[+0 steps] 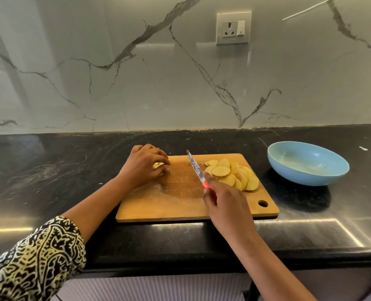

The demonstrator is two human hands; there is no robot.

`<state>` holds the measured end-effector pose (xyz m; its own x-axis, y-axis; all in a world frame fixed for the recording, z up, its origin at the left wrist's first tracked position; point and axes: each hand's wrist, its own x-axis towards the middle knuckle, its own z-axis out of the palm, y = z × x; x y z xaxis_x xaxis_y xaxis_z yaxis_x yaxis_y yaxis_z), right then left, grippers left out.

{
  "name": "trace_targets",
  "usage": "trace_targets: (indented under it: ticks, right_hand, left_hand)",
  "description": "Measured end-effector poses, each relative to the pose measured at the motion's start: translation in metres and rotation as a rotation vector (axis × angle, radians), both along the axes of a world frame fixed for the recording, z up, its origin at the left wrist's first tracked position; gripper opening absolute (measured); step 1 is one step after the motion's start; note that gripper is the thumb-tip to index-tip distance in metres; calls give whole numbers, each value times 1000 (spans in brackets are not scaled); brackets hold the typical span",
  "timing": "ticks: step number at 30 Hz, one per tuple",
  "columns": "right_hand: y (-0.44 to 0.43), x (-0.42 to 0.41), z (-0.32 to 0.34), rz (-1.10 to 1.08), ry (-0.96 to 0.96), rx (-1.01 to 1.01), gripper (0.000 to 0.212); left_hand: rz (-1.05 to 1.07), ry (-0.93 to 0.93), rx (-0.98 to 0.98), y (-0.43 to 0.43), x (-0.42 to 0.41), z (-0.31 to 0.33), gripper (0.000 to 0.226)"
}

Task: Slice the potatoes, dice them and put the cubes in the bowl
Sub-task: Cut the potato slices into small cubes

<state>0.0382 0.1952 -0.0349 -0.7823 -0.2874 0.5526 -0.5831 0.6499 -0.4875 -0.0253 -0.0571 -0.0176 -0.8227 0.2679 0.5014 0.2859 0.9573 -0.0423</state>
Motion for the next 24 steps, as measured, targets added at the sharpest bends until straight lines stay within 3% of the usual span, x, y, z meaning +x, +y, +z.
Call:
trace_targets:
  ticks: [4,9,12,16,20,24]
  right_hand:
    - [5,-2,1,-7,59,36,48]
    - [30,-17,7,-98,153,3,47]
    - [44,-28,11,-170,164,-10,46]
    - [60,-39,14,-226,115,-27,47]
    - [61,-41,13,-207,86,-13,49]
    - [62,-41,11,-178,75,-10,50]
  left_hand:
    - [5,-52,-37,-3,6,-2,21]
    - [-14,92,105,7,-1,-3,15]
    - [12,78,56,26,-10,4,18]
    - [96,-112,-80,56,-35,21,35]
    - [-53,-471,77,88,-64,32,44]
    - [-75,-616,146,105,-86,25,36]
